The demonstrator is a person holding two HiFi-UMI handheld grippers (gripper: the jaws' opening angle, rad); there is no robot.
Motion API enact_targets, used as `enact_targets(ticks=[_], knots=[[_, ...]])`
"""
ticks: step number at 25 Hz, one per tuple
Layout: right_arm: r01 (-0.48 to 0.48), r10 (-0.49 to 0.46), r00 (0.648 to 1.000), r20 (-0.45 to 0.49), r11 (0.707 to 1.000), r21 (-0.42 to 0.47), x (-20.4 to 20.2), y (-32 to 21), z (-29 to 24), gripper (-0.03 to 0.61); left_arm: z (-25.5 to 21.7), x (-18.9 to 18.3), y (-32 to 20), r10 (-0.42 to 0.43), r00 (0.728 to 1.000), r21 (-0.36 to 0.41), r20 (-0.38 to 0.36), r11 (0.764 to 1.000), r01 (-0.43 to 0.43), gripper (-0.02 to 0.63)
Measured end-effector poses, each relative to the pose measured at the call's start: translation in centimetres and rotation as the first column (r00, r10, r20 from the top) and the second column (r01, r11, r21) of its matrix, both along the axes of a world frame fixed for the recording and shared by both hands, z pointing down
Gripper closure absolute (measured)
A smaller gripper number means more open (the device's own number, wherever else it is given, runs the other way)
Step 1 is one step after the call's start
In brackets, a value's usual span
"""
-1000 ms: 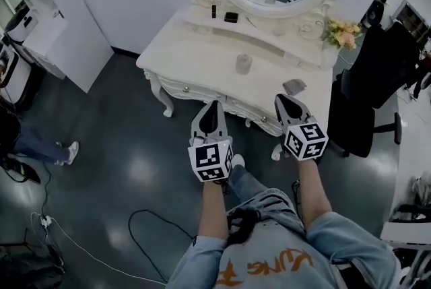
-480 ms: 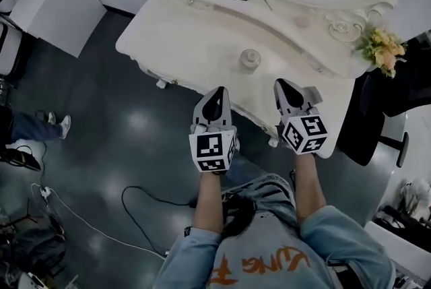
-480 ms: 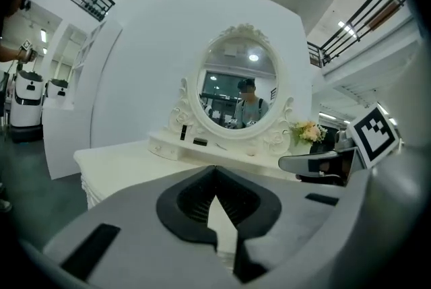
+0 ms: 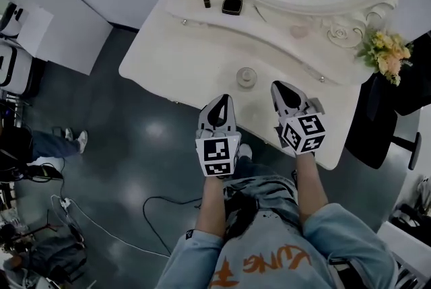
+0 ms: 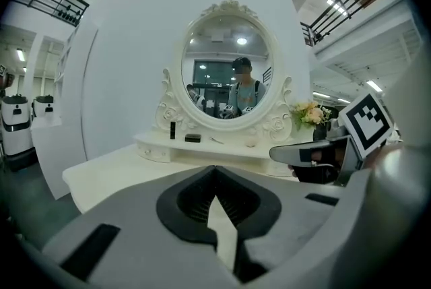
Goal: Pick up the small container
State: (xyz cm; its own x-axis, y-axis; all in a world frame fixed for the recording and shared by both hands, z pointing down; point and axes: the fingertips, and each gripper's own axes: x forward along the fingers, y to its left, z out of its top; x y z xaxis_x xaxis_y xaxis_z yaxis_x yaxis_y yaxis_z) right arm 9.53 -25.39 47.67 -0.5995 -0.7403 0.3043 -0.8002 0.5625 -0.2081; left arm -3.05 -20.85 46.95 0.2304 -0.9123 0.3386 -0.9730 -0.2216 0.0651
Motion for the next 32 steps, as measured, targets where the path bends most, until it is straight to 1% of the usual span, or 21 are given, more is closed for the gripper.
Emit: enact_targets(ticks=[3, 5, 13, 14, 17, 18, 21, 23, 26, 32], knots=[[0.035, -0.035, 0.999, 0.008, 0.999, 0.018, -1.2, -0.4, -0.6, 0.548, -0.1, -0.4, -0.7, -0.009, 1.0, -0.006, -0.007, 1.0, 0.009, 0.592], [0.053, -0.053, 0.999, 0.008, 0.998, 0.022, -1.8, -0.4, -0.4, 0.548, 0.4, -0.4, -1.0, -0.001, 1.0, -0.023, -0.009, 1.0, 0.001, 0.592], [0.083, -0.083, 0.996, 0.007, 0.996, -0.008, -3.4, -0.9, 1.3, 0.54, 2.1, 0.0, -3.0, 0.043, 0.999, -0.065, 0.008, 0.997, -0.042, 0.592], [0.092, -0.092, 0.996, 0.004, 0.996, -0.012, -3.6, -1.0, 1.6, 0.527, 2.4, 0.1, -3.1, 0.049, 0.999, -0.072, 0.006, 0.996, -0.048, 0.592], [0.123, -0.124, 0.992, -0.014, 0.992, -0.033, -4.4, -1.1, 2.6, 0.418, 3.1, 0.1, -3.5, 0.06, 0.998, -0.091, -0.001, 0.994, -0.059, 0.592], [0.131, -0.132, 0.991, -0.023, 0.991, -0.04, -4.7, -1.1, 2.9, 0.394, 3.4, 0.0, -3.6, 0.062, 0.998, -0.099, -0.002, 0.993, -0.062, 0.592], [0.154, -0.157, 0.985, -0.063, 0.987, -0.052, -5.7, -1.1, 4.1, 0.357, 4.4, -0.5, -3.9, 0.063, 0.998, -0.122, -0.009, 0.991, -0.063, 0.592], [0.159, -0.164, 0.981, -0.098, 0.985, -0.059, -6.1, -1.3, 5.0, 0.319, 4.9, -0.8, -3.9, 0.064, 0.998, -0.136, -0.009, 0.989, -0.064, 0.592], [0.149, -0.159, 0.976, -0.151, 0.986, -0.077, -6.4, -1.8, 6.6, 0.288, 5.7, -1.3, -4.0, 0.065, 0.998, -0.157, -0.007, 0.985, -0.066, 0.592], [0.135, -0.155, 0.964, -0.216, 0.985, -0.106, -7.4, -2.7, 8.8, 0.264, 6.6, -2.9, -4.4, 0.059, 0.998, -0.184, -0.004, 0.981, -0.059, 0.592]])
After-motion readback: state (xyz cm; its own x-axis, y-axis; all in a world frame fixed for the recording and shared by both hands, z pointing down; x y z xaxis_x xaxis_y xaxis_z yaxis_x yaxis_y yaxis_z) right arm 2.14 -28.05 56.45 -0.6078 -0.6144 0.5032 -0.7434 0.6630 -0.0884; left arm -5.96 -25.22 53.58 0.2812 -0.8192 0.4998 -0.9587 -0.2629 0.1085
